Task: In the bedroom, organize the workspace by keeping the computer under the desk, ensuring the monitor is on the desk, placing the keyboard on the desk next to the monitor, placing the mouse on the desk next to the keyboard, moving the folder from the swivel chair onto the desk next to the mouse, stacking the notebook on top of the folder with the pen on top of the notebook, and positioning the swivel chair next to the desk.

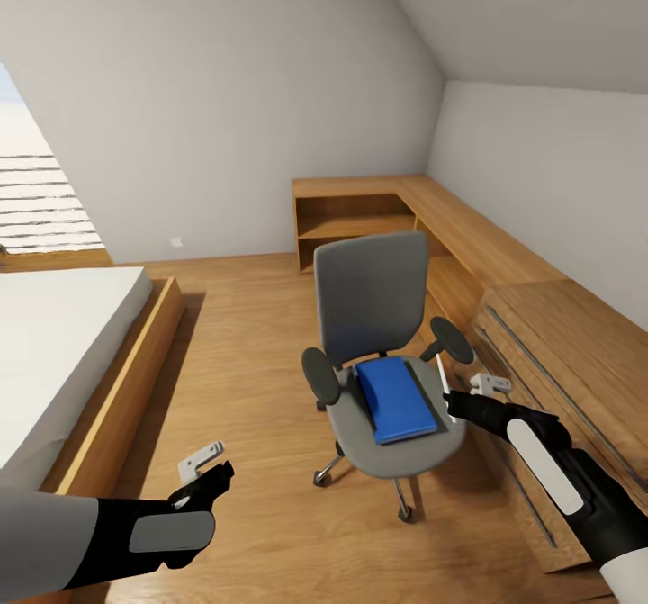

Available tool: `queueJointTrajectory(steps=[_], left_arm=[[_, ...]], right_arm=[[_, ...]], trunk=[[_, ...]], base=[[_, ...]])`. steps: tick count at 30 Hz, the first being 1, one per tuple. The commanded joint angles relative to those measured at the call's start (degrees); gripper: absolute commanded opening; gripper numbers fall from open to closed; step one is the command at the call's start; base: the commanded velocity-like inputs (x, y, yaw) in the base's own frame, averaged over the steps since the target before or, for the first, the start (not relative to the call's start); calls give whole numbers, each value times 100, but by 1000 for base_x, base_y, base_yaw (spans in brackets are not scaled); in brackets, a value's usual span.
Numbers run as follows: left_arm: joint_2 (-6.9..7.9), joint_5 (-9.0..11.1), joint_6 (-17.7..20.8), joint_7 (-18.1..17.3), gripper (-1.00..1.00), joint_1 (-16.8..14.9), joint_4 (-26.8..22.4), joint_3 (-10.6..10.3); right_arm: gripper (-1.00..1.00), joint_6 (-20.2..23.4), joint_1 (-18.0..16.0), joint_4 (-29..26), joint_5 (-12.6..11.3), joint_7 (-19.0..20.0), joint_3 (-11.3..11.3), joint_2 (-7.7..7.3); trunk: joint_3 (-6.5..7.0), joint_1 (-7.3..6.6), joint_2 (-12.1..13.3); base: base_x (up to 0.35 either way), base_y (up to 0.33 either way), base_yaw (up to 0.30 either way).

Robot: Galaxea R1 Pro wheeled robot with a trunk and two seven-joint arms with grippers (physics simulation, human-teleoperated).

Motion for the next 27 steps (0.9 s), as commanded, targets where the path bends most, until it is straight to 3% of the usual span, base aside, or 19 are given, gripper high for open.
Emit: queueJointTrajectory(steps=[1, 4, 5, 6, 7, 8, 13, 15, 17, 22, 24, 27], left_arm=[[33, 10, -12, 11, 100, -9, -17, -21], [51, 17, -9, -4, 100, -4, -17, -130], [57, 42, -15, -12, 100, 1, -16, -358], [59, 58, -18, -14, 100, 3, -18, -455], [64, 186, -105, -21, 100, 5, -85, -877], [65, 288, -218, -24, 100, 6, -186, -1083], [52, 678, -753, -28, 100, 7, -485, -1789], [32, 848, -859, -31, 100, 42, -520, -1980], [9, 1025, -906, -41, 100, 183, -490, -2081], [-86, 1181, -904, -220, 100, 542, -71, -2159], [-201, 1223, -716, -438, 100, 702, 358, -2169], [-420, 1363, -13, -880, 100, 952, 1178, -2174]], right_arm=[[-100, 9, -5, -7, -62, -60, 15, -8], [-100, 7, -3, 4, -55, -60, 15, -9], [-100, 8, -1, 5, -57, -60, 15, -9], [-100, 8, -2, 5, -57, -60, 15, -9], [-100, 4, -3, 7, -58, -60, 15, -38], [-100, 3, -2, 9, -58, -60, 15, -61], [-100, 0, -2, 12, -62, -60, 15, -90], [-100, 0, 0, 12, -65, -60, 15, -94], [-100, 0, 0, 15, -66, -60, 15, -95], [-100, 0, 1, 15, -67, -60, 15, -97], [-100, 0, 1, 18, -67, -60, 15, -97], [-100, 0, 1, 20, -69, -60, 16, -97]], trunk=[[12, -22, 37], [66, -88, 157], [84, -110, 197], [102, -132, 237], [120, -154, 277], [138, -176, 317], [227, -285, 518], [263, -329, 598], [299, -373, 678], [389, -483, 879], [425, -527, 959], [479, -593, 1079]], base=[[0, 0, 0], [0, 0, 0], [0, 0, 0], [0, 0, 0], [0, 0, 0], [0, 0, 0], [0, 0, 0], [0, 0, 0], [0, 0, 0], [0, 0, 0], [0, 0, 0], [0, 0, 0]])
